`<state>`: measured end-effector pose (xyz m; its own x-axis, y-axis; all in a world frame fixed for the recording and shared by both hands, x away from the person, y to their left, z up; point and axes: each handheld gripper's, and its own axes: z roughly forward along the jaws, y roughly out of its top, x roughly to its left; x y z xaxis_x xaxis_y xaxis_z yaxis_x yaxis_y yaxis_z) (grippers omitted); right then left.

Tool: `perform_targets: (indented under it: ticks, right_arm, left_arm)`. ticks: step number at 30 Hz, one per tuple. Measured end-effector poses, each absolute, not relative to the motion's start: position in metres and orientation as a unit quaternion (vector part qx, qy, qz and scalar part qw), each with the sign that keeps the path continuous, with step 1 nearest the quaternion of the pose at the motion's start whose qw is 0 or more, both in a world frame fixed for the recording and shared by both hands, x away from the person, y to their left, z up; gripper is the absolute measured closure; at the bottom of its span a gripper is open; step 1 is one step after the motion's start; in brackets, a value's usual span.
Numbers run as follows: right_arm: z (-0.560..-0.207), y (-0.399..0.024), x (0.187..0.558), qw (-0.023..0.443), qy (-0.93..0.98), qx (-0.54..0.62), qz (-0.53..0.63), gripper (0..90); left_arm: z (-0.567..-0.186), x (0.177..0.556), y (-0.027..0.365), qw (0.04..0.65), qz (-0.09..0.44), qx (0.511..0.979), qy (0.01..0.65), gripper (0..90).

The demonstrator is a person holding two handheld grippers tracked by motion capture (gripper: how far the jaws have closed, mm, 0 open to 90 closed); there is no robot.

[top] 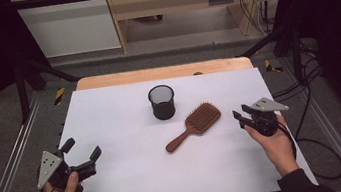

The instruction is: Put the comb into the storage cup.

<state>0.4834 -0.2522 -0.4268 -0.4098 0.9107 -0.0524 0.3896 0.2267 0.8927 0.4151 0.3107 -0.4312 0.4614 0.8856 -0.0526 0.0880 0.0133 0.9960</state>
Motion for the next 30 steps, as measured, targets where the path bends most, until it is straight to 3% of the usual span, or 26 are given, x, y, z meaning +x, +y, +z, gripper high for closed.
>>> perform_targets:
  ticks: [12, 30]
  right_arm:
    - [-0.410, -0.242, 0.530, 0.278, 0.746, 0.446, 0.409, 90.0]
    - [-0.439, -0.230, 0.576, 0.229, 0.733, 0.486, 0.417, 90.0]
  left_arm:
    - [-0.431, 0.414, 0.312, 0.589, 0.341, 0.615, 0.398, 2.1]
    - [-0.439, 0.418, 0.317, 0.594, 0.322, 0.602, 0.425, 2.7]
